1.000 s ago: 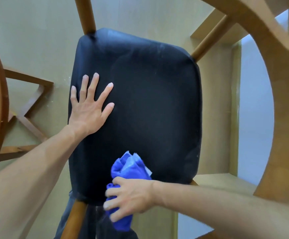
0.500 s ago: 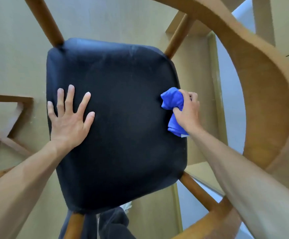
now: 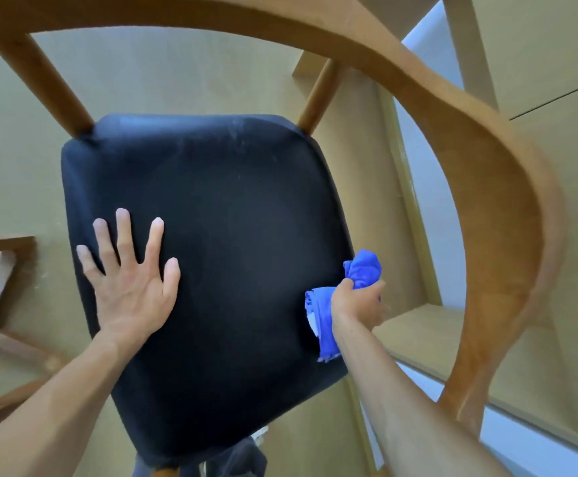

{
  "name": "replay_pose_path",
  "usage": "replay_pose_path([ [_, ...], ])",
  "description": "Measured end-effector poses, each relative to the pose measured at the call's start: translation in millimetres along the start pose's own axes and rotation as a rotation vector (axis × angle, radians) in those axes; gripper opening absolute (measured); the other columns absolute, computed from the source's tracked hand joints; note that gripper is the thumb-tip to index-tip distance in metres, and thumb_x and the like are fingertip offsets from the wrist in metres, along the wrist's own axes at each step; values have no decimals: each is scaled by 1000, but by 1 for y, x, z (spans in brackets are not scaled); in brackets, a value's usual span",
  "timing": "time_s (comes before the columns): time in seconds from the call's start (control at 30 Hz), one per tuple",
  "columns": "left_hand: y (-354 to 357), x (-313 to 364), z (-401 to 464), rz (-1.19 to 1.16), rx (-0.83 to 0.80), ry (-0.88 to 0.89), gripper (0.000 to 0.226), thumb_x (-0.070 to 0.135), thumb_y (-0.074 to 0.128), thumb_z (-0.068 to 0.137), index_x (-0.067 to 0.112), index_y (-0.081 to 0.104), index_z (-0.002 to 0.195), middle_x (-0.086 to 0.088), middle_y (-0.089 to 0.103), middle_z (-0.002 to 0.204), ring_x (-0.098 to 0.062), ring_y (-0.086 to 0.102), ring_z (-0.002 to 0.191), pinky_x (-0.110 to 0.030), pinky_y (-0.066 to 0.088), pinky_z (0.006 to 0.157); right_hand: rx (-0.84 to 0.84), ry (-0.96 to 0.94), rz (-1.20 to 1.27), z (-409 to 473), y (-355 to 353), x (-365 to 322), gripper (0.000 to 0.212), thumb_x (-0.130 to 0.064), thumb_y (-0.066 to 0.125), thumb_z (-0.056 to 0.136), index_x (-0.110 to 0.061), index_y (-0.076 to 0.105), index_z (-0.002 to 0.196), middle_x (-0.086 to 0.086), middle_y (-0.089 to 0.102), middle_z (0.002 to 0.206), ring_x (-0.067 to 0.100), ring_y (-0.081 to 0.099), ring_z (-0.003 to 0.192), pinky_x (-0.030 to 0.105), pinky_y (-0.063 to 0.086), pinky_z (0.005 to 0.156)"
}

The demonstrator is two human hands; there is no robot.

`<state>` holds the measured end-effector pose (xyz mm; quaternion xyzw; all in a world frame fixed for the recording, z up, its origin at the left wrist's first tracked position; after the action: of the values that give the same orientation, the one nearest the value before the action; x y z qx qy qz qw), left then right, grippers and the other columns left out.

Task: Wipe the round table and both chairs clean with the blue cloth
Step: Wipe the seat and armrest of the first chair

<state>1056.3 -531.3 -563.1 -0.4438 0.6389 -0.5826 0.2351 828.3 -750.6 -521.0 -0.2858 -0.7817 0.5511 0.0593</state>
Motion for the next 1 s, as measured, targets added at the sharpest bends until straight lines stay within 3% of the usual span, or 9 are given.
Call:
replay_pose_path([
  [0.17,5,-1,1,28,42,25,64,46,26,90,26,23,151,-11,-1,161,-38,-2,147,-62,3,113,-28,-414,-53,10,20,-111,51,-26,52,90,-17,36,137,19,40,132,40,47,115,40,43,86],
  [0.27,8,-1,1,34,58,43,64,46,27,90,27,22,151,-11,0,161,-37,-2,147,-63,5,113,-63,-787,-133,-40,52,-167,59,-32,55,89,-20,33,142,17,42,128,37,47,111,39,42,85],
  [0.4,8,-2,3,36,67,50,64,46,28,89,25,26,150,-11,3,161,-37,1,147,-63,7,113,-89,-1287,-329,-140,89,-151,62,-38,55,88,-25,35,145,14,48,115,33,47,92,41,44,73],
  [0.47,7,-2,4,33,72,48,65,46,28,89,23,28,150,-11,4,161,-37,3,147,-62,6,113,-140,-1464,-372,-141,80,-125,58,-31,57,86,-26,44,142,13,54,111,32,48,84,41,46,69],
  [0.57,7,-2,3,51,68,48,65,47,28,89,24,28,150,-12,4,161,-38,3,147,-61,5,113,-141,-1441,-433,-74,48,-110,58,-22,59,84,-26,46,140,14,51,117,35,49,90,46,48,75],
  [0.7,9,-1,3,57,82,58,64,45,30,89,25,28,150,-13,5,161,-39,3,147,-62,5,114,-31,-844,-193,3,36,-165,52,-21,53,90,-23,39,140,18,43,124,40,49,107,45,45,90],
  [0.77,11,-1,3,58,93,61,64,44,31,89,25,27,150,-14,5,161,-40,4,147,-62,5,114,36,-764,-122,-7,55,-208,51,-20,51,90,-18,39,139,20,43,127,41,50,109,41,44,86],
  [0.83,13,0,3,56,104,66,65,44,31,88,25,25,150,-14,6,161,-40,4,147,-62,5,114,71,-953,-231,-50,88,-242,54,-21,51,88,-21,37,140,17,42,127,38,49,109,39,43,81],
  [1.0,11,0,3,50,138,70,63,44,31,88,25,28,149,-14,9,161,-40,8,147,-62,7,114,-44,-1576,-506,-148,137,-277,56,-25,52,84,-29,40,139,9,47,119,31,49,103,33,42,72],
])
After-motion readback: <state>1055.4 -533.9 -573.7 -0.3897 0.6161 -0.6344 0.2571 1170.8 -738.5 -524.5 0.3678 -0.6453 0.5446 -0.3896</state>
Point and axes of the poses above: each hand's wrist, its own z-axis towards the middle knuckle, its own y-axis out of the palm, x = y × z, the point moved 3 cm from there along z, towards the middle knuckle
